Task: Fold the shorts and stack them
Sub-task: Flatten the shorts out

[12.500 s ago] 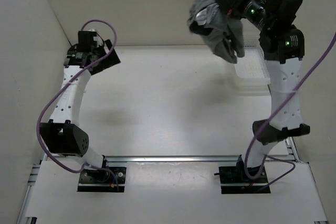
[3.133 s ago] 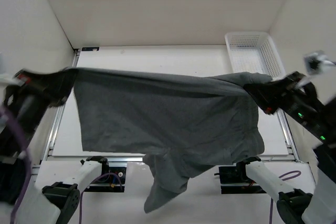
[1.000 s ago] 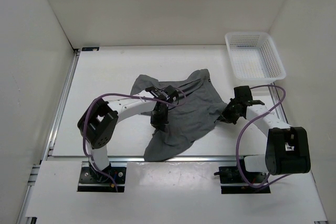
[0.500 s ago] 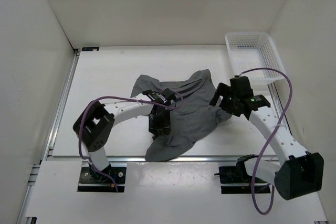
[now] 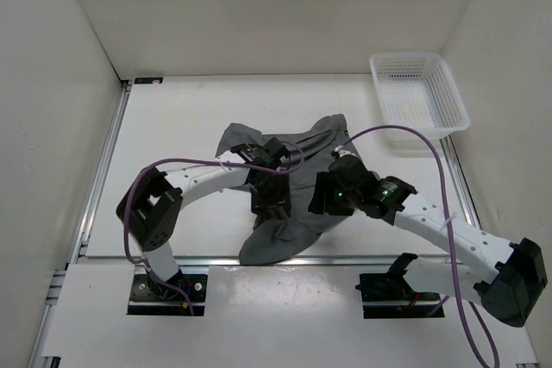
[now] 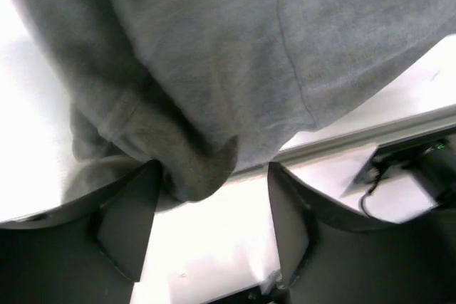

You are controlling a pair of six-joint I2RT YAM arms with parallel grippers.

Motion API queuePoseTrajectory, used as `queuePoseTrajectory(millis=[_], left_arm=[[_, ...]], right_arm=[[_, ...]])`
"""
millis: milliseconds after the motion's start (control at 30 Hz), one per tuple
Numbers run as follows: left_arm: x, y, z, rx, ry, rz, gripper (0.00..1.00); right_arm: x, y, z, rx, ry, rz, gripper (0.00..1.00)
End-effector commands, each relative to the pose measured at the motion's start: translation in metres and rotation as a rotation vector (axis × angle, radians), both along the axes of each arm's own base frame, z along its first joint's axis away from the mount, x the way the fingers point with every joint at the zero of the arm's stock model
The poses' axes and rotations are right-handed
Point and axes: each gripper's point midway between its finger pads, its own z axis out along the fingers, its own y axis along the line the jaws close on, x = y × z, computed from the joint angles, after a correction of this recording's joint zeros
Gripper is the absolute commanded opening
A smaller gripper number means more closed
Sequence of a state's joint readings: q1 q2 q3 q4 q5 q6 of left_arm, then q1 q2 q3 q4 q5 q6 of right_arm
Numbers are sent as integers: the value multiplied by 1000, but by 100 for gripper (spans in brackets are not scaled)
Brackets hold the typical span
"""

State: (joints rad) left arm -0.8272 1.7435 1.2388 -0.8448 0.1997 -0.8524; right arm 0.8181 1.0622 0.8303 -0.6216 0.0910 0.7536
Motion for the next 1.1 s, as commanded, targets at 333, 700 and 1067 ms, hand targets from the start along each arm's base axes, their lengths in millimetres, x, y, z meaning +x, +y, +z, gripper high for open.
queuePoseTrajectory(millis=[333, 700, 1067], left_arm=[[37, 124, 36, -94, -103, 318, 81], [50, 148, 39, -103, -114, 379, 77], [9, 86, 22, -72, -60, 59, 29]], right_arm=[[-18, 104, -25, -41, 16, 310, 85], [-23, 137, -69, -208, 141, 347, 20], [-25, 73, -57, -248, -31, 376, 1]])
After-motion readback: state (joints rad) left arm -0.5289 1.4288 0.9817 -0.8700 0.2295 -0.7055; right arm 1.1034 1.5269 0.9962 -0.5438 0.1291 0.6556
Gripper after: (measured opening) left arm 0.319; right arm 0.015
